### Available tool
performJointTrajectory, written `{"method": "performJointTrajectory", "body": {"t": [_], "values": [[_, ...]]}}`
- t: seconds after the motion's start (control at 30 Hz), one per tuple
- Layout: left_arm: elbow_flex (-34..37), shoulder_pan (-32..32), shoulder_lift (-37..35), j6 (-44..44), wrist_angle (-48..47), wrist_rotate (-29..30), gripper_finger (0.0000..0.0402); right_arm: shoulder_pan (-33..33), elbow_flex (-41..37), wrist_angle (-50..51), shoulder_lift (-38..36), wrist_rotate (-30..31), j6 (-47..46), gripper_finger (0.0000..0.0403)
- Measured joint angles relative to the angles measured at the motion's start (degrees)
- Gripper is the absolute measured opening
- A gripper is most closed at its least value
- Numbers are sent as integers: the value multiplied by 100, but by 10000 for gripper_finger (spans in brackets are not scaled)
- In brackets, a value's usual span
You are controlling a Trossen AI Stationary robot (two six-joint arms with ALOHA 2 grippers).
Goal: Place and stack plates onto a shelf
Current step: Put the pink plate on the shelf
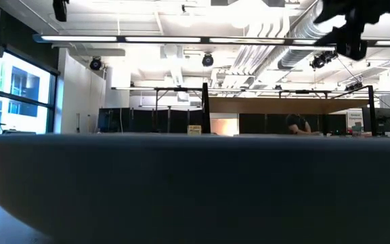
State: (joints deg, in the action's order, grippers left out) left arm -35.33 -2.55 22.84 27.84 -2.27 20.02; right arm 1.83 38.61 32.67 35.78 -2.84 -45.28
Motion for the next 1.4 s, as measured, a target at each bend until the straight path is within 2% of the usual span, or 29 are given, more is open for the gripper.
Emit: {"method": "performJointTrajectory", "body": {"t": [0.2,0.4,0.53,0.93,1.4], "values": [[-2,0,330,-46,-156,2,115,0,0,10,785,-492,-185,169],[-2,0,528,62,-590,8,115,-29,-2,100,1455,-610,-392,169],[-2,0,646,198,-769,8,115,-273,-2,33,1872,-613,-637,169],[-2,2,874,213,-823,-324,115,-1047,-7,26,3191,433,-1282,169],[-2,4,953,274,-913,-352,115,-1492,-9,-429,4509,567,-1442,169]]}}
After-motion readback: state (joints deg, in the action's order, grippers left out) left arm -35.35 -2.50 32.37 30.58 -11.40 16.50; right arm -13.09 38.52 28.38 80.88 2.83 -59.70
